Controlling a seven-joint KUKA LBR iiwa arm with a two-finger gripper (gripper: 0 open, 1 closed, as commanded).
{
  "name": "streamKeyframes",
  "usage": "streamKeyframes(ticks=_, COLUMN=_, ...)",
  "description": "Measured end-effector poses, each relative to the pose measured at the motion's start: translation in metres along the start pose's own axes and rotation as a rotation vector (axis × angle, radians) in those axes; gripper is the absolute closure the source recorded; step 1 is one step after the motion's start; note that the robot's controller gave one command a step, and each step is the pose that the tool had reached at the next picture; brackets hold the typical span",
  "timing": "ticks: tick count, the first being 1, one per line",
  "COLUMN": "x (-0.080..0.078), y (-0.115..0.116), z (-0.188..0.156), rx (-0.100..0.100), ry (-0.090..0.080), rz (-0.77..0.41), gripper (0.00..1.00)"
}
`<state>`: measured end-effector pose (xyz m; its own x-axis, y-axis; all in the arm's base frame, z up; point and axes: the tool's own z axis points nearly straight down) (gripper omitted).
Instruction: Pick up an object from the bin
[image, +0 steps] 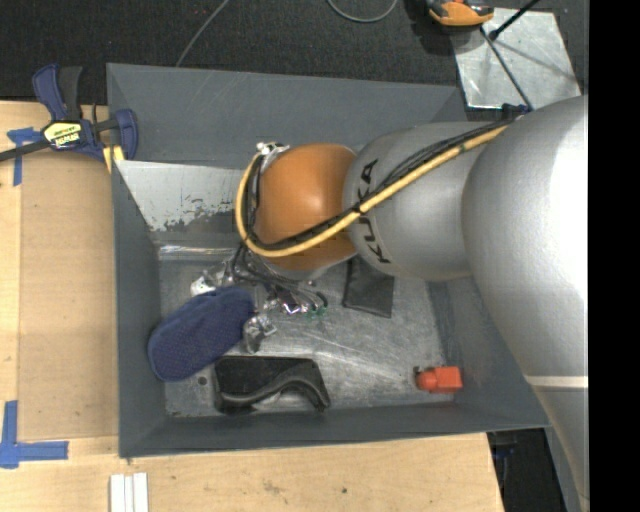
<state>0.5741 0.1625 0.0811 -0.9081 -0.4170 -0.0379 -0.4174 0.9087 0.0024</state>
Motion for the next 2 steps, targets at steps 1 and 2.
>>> streamKeyframes(ticks=1, x=-0.002, y=-0.003, z=-0.003, rx=0.005, ry=-0.008, rz=0.005, gripper=1.00)
streamKeyframes(ticks=2, x=-0.052, y=-0.017, z=-0.211, rx=0.006, ry=0.023, rz=0.106, gripper=1.00)
